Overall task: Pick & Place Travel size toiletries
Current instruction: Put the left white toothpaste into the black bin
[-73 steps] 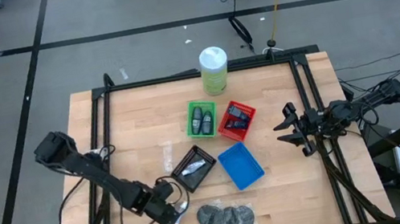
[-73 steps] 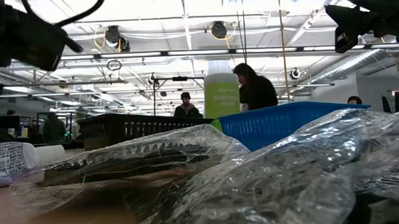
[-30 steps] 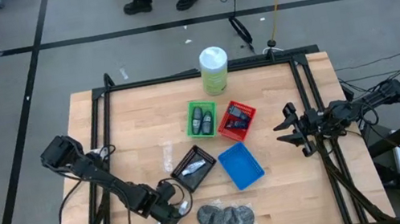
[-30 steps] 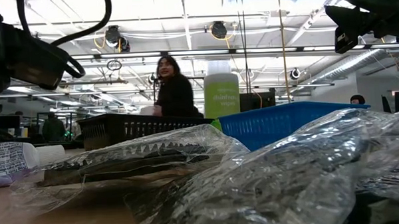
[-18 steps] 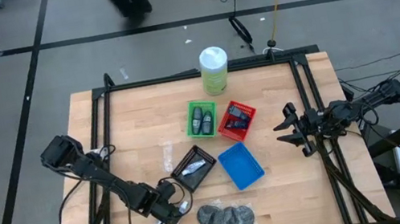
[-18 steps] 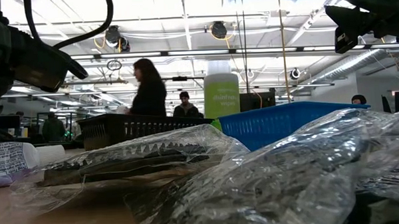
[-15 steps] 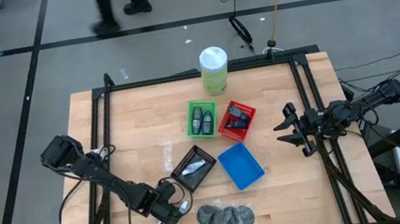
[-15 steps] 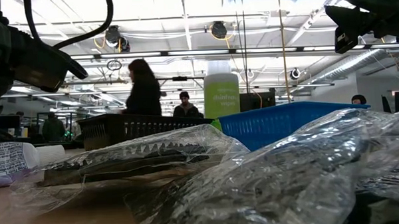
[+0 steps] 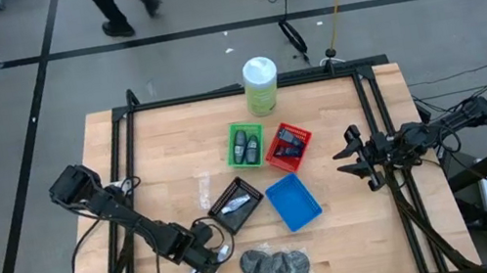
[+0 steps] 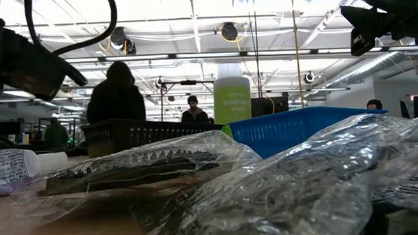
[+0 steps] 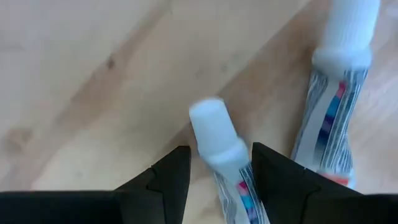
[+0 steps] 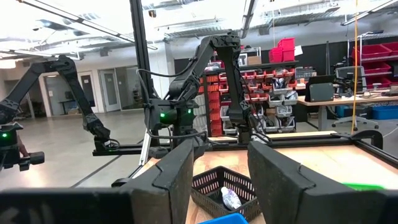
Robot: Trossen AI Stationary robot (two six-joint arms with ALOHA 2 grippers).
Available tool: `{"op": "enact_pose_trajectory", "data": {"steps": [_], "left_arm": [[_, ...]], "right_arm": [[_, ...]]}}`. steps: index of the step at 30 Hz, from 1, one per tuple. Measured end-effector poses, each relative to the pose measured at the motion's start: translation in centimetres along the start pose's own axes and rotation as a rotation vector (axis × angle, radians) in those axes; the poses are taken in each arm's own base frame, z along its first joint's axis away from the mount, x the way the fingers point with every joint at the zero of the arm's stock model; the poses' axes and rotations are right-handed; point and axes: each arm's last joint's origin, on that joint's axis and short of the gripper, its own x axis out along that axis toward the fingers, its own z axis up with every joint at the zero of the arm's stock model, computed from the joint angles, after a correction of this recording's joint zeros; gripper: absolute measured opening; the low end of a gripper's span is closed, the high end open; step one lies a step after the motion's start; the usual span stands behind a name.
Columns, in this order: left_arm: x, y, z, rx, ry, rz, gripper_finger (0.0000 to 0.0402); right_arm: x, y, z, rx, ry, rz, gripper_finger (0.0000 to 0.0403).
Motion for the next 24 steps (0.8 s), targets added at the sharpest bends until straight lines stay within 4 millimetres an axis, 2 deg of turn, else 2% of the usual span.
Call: {"op": "enact_pose_trajectory", "data": {"steps": [4, 12, 16, 24], "left_arm": [[0.01, 0.01, -0.20, -0.002, 0.061, -0.004, 0.0175], [0.01, 0.12, -0.22, -0.005, 0.067, 0.007, 0.0168], [0.03, 0.20, -0.21, -0.006, 0.067, 0.014, 0.0130], [-0.28, 0.25, -0.02, 0.061, 0.060, 0.005, 0.0021]], "right_arm": [[0.00, 0.00, 0.00, 0.000, 0.000, 0.000, 0.0141], [0.00, 0.00, 0.00, 0.000, 0.000, 0.000, 0.0141], [0.00, 0.00, 0.00, 0.000, 0.000, 0.000, 0.0141], [0.00, 0.00, 0.00, 0.000, 0.000, 0.000, 0.0141]]}}
